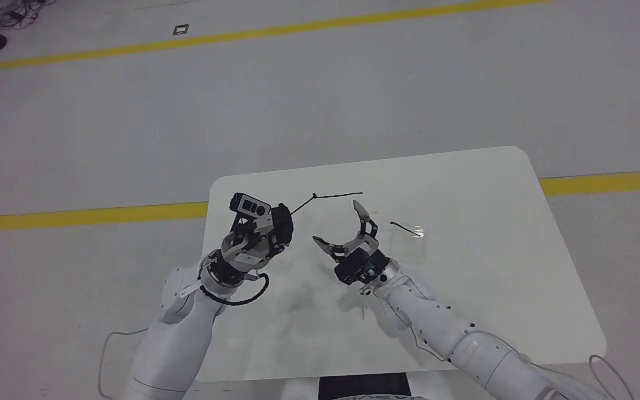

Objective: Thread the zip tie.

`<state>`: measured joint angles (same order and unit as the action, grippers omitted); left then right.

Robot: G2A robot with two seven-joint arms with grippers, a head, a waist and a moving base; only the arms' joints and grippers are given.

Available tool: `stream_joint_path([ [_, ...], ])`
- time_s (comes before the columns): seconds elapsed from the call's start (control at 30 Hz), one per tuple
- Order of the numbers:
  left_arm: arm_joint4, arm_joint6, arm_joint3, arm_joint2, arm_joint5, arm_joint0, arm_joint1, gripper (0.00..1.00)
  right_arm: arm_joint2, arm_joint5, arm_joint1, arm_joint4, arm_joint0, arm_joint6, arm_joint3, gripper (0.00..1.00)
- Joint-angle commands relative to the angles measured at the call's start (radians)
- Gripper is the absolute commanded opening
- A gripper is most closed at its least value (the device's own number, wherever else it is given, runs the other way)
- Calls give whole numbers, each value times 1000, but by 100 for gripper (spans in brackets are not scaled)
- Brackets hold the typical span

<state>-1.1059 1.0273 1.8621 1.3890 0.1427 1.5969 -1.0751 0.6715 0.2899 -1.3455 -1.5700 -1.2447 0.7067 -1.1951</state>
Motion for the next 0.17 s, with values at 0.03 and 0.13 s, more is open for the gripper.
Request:
stream_joint_path([
  [0.03,0,0,0,0,0,0,0,0,0,0,0,0,0,0,0,100],
  [0.13,0,0,0,0,0,0,0,0,0,0,0,0,0,0,0,100],
])
